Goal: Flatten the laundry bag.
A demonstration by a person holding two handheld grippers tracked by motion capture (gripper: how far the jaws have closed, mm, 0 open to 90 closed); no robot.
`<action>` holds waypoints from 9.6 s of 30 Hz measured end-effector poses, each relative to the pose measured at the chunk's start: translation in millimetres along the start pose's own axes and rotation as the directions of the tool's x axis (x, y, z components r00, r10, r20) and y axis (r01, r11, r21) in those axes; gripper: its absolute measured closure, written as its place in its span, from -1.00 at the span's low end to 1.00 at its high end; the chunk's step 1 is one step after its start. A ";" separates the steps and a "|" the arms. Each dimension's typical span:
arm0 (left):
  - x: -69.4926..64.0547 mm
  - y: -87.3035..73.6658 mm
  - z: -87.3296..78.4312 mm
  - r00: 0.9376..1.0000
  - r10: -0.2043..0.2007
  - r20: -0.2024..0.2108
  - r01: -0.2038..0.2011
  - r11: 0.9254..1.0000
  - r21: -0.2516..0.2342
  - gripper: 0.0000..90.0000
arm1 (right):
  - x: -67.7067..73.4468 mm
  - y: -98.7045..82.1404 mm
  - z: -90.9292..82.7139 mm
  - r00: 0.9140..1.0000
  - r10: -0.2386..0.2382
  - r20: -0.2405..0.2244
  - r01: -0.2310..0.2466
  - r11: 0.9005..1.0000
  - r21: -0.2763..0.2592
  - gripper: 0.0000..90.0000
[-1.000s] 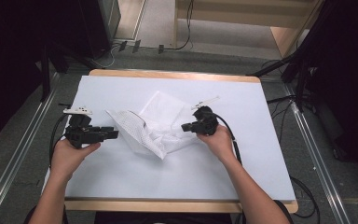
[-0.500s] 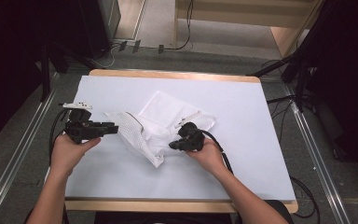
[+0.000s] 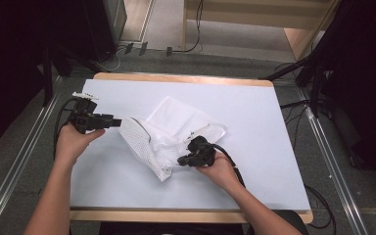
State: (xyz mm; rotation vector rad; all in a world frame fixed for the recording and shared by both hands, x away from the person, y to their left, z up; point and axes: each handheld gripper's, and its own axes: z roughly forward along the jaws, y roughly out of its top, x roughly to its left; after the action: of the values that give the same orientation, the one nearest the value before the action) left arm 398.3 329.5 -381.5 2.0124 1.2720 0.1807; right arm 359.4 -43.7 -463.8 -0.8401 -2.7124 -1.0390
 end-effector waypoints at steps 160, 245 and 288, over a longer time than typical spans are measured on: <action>-178.0 -101.9 90.2 0.904 0.271 0.330 -0.307 0.950 0.061 0.37 | -147.7 -55.1 -110.4 0.864 0.407 0.296 -0.343 0.907 -0.245 0.29; -15.9 21.1 94.3 0.986 0.099 0.134 -0.116 0.986 0.123 0.31 | -70.8 -47.6 -76.5 0.928 0.284 0.240 -0.238 0.950 -0.201 0.40; 3.8 0.4 102.8 0.994 -0.060 0.087 0.052 0.995 0.084 1.00 | -75.5 -32.1 -57.7 0.899 0.293 0.325 -0.247 0.953 -0.174 1.00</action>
State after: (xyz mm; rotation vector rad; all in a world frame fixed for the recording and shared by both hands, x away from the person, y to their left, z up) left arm 449.3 280.4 -456.0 2.0278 1.2964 0.0119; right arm 400.6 -135.1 -461.0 -1.5086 -2.7008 -1.0999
